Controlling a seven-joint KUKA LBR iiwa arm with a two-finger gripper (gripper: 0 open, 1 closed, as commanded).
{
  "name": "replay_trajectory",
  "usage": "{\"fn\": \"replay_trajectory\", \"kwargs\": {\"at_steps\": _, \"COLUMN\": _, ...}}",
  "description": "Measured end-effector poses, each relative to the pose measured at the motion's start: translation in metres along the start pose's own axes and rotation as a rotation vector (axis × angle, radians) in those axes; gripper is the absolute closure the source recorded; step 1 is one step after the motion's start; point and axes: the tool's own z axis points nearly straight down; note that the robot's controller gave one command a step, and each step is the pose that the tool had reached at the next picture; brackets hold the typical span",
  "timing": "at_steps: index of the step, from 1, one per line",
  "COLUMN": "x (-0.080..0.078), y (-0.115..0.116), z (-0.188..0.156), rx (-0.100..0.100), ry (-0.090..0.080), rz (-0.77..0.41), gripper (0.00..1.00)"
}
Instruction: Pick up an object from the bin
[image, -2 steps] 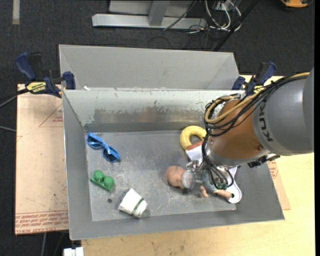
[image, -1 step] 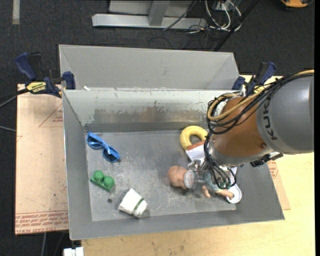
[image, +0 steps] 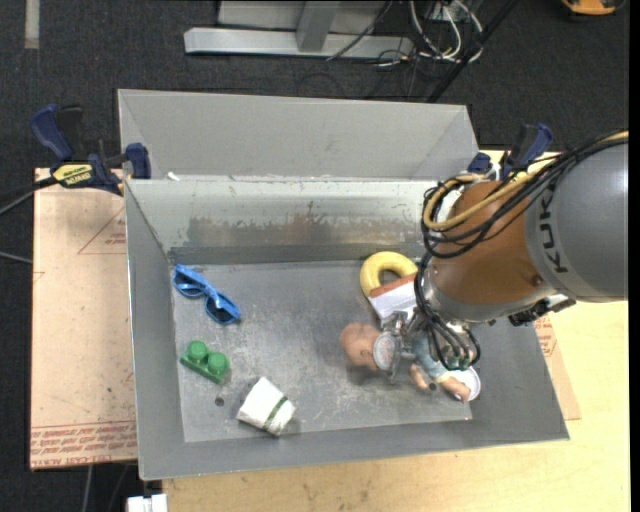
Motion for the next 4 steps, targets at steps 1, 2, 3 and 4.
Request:
{"fn": "replay_trajectory", "kwargs": {"at_steps": 1, "x": 0.0, "y": 0.0, "z": -0.024, "rx": 0.0, "ry": -0.001, "rz": 0.0, "gripper": 1.0}}
{"fn": "replay_trajectory", "kwargs": {"at_steps": 2, "x": -0.001, "y": 0.0, "z": -0.044, "rx": 0.0, "ry": -0.007, "rz": 0.0, "gripper": 1.0}}
{"fn": "replay_trajectory", "kwargs": {"at_steps": 3, "x": -0.001, "y": 0.0, "z": -0.054, "rx": -0.001, "ry": -0.006, "rz": 0.0, "gripper": 1.0}}
{"fn": "replay_trajectory", "kwargs": {"at_steps": 4, "x": -0.001, "y": 0.0, "z": -0.065, "rx": -0.001, "ry": -0.004, "rz": 0.001, "gripper": 1.0}}
